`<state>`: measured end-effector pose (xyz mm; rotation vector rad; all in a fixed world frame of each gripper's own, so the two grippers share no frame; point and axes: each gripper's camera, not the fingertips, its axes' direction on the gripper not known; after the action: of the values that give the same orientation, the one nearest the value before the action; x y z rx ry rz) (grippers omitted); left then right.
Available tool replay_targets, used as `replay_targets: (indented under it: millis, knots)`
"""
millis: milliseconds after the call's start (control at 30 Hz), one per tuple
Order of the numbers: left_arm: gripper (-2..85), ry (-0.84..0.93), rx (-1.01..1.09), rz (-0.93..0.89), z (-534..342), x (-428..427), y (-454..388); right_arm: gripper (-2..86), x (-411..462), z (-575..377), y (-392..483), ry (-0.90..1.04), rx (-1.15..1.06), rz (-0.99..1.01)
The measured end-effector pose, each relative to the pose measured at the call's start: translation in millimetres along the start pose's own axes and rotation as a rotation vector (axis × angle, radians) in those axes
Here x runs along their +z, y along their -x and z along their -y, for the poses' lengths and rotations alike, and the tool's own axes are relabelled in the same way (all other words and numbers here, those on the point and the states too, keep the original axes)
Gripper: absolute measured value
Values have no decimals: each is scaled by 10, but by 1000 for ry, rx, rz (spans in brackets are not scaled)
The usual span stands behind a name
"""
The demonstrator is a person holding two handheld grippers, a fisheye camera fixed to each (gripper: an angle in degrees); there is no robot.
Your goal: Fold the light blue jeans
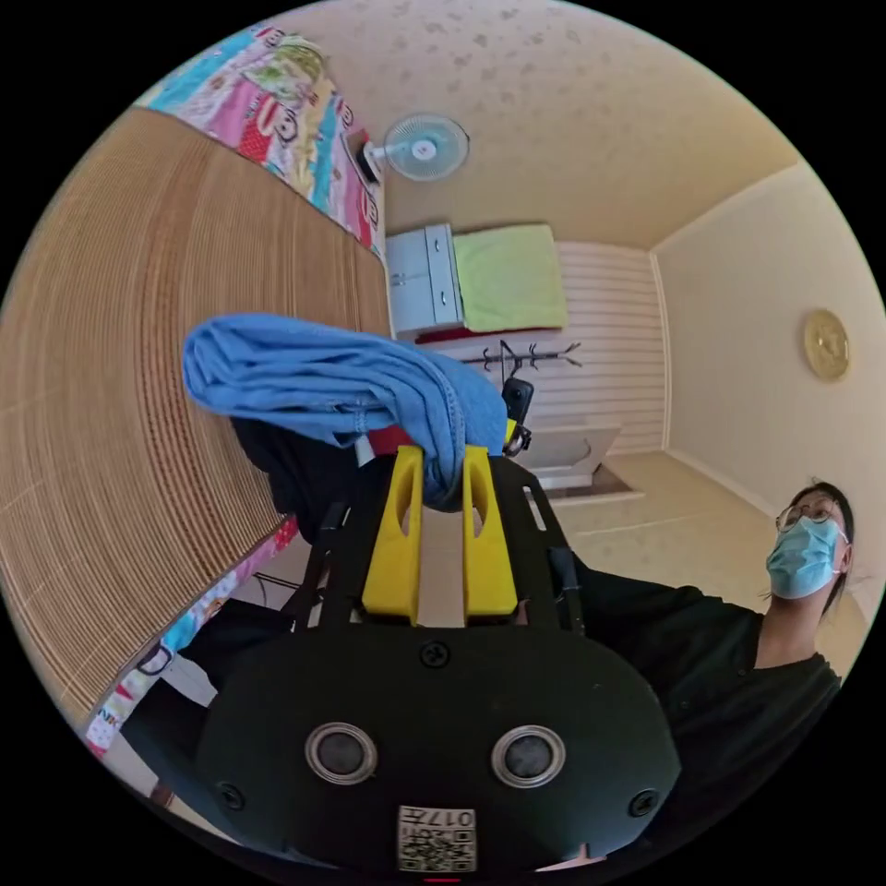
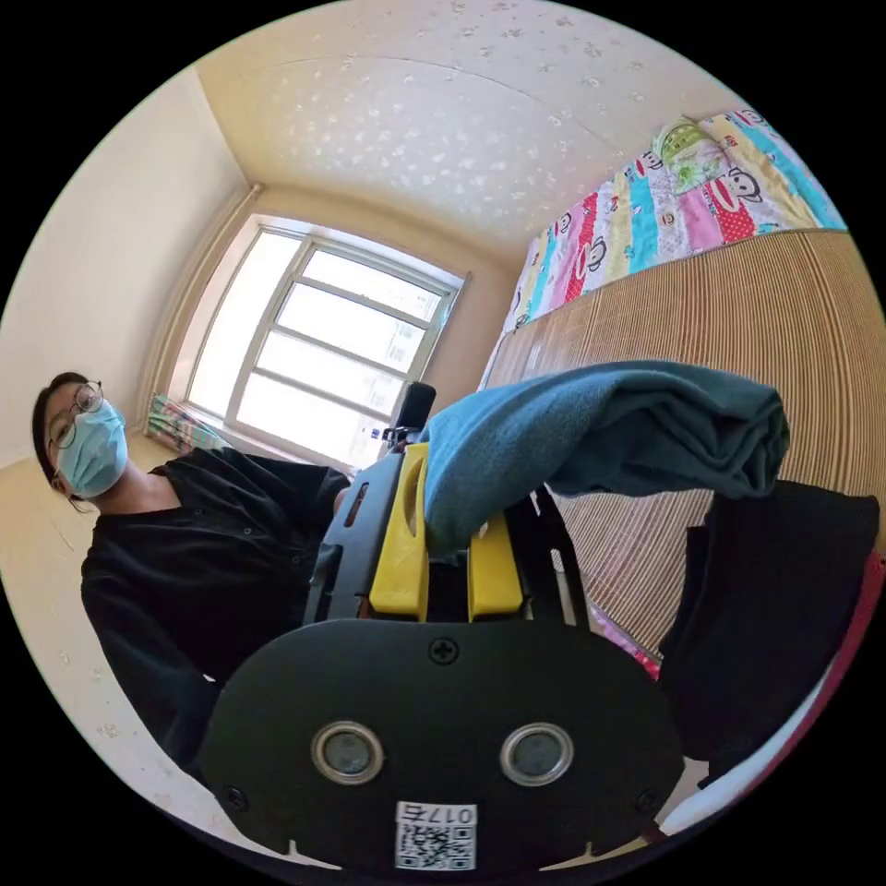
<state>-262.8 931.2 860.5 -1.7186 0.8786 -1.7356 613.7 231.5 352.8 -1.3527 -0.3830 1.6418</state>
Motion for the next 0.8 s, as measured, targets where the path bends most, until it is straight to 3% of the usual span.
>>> replay_targets:
  millis: [100, 167, 233, 333, 400, 533, 667, 800]
  knots:
    - [76, 171, -65, 2, 7, 901, 129, 49, -341, -568, -218, 8, 100, -67]
    - [79, 413, -108, 15, -97, 1610, 398, 54, -458, -1005, -477, 26, 244, -194]
    - [79, 586, -188, 79, -261, 1945, 651, 53, -600, -1727, -1010, 62, 663, -463]
    - [75, 631, -211, 240, -458, 1898, 861, 34, -676, -2474, -1356, 110, 1087, -634]
    - [74, 606, -224, 335, -512, 1678, 937, 18, -628, -2906, -1349, -31, 1207, -552]
    - [67, 440, -276, 502, -635, 915, 993, 6, -258, -2949, -1280, -232, 1159, -392]
    - [62, 197, -342, 701, -818, 67, 931, 3, 571, -2328, -1491, -142, 1099, -279]
    - [60, -59, -379, 803, -1041, -656, 795, 3, 1477, -1204, -1465, 1, 871, -155]
